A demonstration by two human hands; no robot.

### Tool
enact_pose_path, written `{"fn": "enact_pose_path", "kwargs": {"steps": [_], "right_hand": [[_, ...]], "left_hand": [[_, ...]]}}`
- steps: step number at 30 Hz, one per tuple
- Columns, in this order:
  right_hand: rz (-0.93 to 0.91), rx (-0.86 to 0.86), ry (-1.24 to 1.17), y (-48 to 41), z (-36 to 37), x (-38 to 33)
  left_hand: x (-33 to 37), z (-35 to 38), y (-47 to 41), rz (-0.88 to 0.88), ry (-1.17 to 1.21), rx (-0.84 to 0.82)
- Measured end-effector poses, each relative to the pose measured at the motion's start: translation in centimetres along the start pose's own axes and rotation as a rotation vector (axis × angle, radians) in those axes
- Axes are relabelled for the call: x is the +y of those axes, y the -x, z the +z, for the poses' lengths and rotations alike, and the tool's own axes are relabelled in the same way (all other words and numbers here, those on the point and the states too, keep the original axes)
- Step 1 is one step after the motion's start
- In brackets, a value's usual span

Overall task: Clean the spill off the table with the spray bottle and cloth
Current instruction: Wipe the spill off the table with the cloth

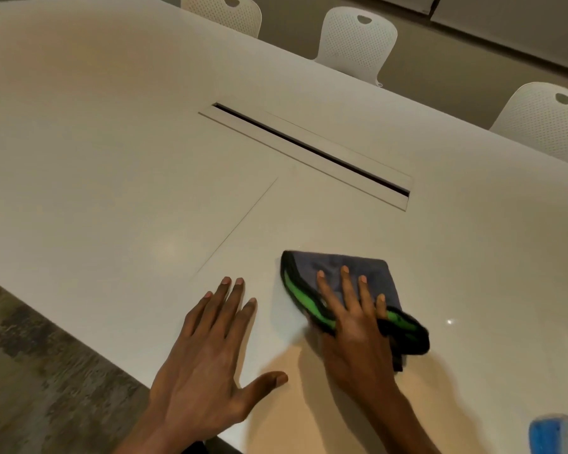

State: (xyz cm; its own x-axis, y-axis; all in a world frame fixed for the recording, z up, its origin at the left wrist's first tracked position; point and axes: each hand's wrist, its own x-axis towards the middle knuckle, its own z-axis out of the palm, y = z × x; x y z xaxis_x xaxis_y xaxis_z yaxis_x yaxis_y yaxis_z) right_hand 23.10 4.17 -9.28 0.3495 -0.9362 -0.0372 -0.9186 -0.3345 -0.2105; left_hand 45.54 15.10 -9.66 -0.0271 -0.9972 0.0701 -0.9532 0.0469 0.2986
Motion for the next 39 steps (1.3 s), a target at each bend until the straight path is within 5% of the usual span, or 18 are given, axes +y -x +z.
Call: {"fn": "enact_pose_path", "kwargs": {"steps": [5, 13, 17, 20, 29, 39], "right_hand": [[0.112, 0.046, 0.038, -5.3, 0.6, -0.1], [-0.029, -0.046, -0.006, 0.2, -0.4, -1.2], [0.053, 0.065, -0.023, -4.6, -0.4, 0.1], [0.091, -0.030, 0.018, -8.2, -0.7, -0.3], [-0.191, -0.029, -0.021, -2.9, 0.6, -0.1], [-0.026, 0.037, 0.019, -9.9, -0.4, -1.9]], "left_hand": [[0.0, 0.0, 0.0, -0.005, -0.004, 0.004], [-0.2, 0.1, -0.1, 0.002, 0.004, 0.001], [0.0, -0.2, 0.0, -0.003, -0.003, 0.001], [0.2, -0.3, 0.0, -0.027, 0.021, -0.001], [-0.1, 0.1, -0.1, -0.015, 0.023, 0.007], [0.1, 0.1, -0.1, -0.026, 0.046, 0.038]]}}
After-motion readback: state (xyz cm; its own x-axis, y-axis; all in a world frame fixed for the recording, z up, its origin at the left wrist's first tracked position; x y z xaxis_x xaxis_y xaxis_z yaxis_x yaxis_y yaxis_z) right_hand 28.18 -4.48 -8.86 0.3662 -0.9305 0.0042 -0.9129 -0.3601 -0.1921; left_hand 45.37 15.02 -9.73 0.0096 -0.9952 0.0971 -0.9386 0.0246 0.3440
